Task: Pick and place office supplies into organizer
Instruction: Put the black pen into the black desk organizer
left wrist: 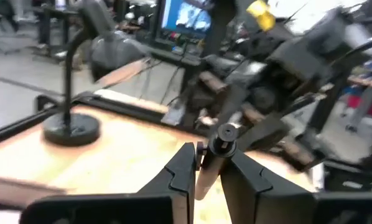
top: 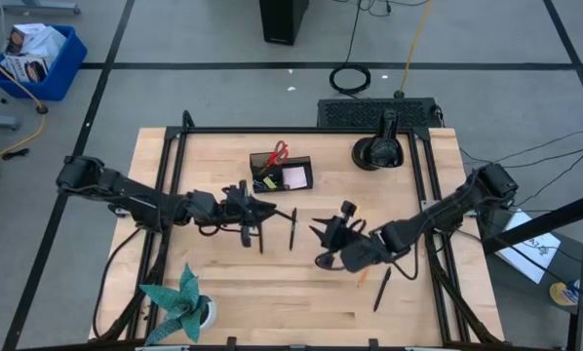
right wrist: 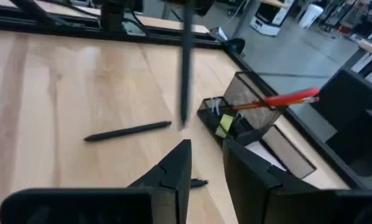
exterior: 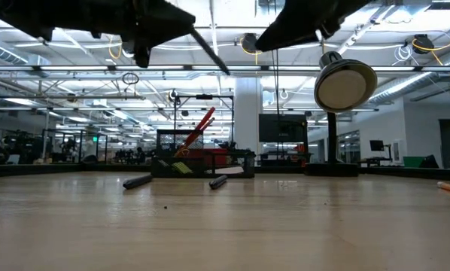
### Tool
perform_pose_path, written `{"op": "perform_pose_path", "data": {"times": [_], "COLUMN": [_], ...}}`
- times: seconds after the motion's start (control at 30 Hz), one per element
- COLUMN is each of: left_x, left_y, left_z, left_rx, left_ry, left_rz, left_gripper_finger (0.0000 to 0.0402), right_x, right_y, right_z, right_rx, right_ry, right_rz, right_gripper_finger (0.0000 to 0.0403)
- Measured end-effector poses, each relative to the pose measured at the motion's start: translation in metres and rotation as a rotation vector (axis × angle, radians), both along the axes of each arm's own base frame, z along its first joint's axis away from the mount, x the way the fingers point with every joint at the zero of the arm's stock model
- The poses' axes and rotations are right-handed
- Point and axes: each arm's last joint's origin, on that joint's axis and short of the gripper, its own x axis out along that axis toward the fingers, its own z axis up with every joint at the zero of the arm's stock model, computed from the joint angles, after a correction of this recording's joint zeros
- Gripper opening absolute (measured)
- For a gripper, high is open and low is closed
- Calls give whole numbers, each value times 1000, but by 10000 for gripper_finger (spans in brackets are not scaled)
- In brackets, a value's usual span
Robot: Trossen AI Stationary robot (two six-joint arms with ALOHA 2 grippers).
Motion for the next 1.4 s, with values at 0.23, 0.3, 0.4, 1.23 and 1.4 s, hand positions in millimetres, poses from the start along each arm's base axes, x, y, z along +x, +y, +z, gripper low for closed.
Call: {"op": "perform_pose_path", "data": {"times": [0.23,0.3,0.4,1.23,1.4], "left_x": [-12,-15,-18,-41,-35], "left_y": [13,17,27,133,145], "left_z": [5,6,11,25,48], "left_rx": [41,60,53,-147,-159], "left_ry": [82,101,86,219,304], "left_rz": [167,203,260,643,632], "left_gripper_finger": [51,50,56,65,65], "right_x": [-13,-17,-21,-25,-25], "right_y": [18,20,20,13,13], "right_z": [-7,-13,-23,-38,-38], "right_rx": [63,68,73,135,134], "right_ry": [15,17,8,-170,-170], "right_rz": [20,26,32,85,84], "right_gripper_finger": [81,80,80,78,75]}}
